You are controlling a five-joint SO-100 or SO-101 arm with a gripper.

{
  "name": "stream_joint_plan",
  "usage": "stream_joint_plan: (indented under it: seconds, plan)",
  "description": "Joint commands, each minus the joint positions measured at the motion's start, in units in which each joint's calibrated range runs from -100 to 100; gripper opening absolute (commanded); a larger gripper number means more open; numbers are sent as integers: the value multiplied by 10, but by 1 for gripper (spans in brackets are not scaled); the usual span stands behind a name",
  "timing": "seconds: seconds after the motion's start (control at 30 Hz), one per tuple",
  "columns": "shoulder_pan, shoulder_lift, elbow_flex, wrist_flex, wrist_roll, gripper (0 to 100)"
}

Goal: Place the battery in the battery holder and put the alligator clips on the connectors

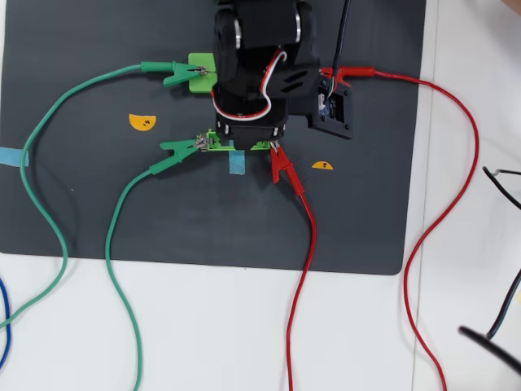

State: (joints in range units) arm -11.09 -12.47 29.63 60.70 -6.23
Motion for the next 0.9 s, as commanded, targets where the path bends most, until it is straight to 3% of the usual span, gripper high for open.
stream_joint_plan:
  seconds: [0.0,0.87]
  plan:
    - [9,-24,4,-7,2,1]
    - [51,28,5,-7,18,1]
